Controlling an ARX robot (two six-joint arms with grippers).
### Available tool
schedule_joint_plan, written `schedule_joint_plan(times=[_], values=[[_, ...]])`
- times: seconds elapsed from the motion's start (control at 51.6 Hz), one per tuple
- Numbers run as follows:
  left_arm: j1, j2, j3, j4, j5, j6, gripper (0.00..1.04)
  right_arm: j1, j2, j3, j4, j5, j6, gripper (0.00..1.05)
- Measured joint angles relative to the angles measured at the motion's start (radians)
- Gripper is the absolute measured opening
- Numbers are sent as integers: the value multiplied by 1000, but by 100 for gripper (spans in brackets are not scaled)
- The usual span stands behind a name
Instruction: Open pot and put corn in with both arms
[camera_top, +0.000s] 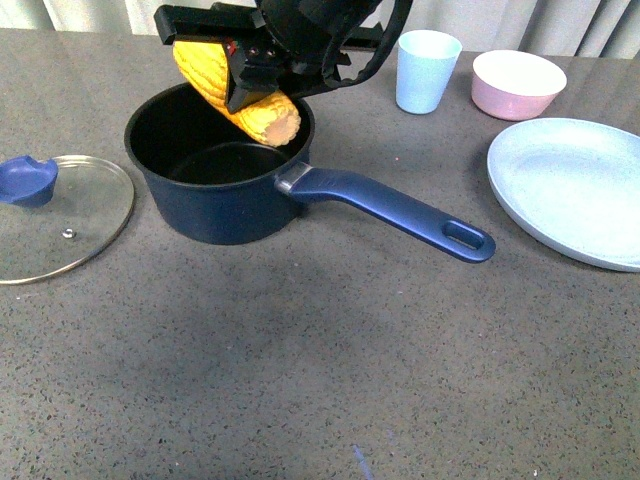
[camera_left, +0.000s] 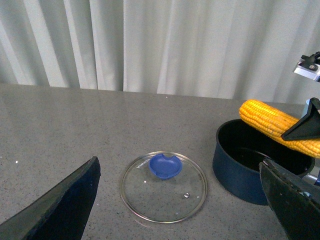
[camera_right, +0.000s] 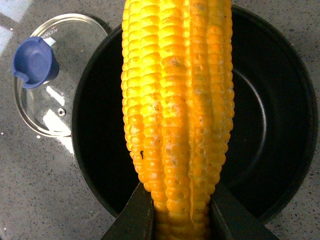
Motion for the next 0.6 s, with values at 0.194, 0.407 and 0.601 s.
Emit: schedule_joint_plan(times=[0.194, 0.407, 0.601], values=[[0, 0, 0, 0, 0, 0, 96, 8, 49, 47, -1, 34, -3, 51], [0, 0, 0, 0, 0, 0, 96, 5, 35, 17, 55, 51, -1, 96], [0, 0, 0, 0, 0, 0, 96, -26, -50, -94, 148, 56, 48, 96]])
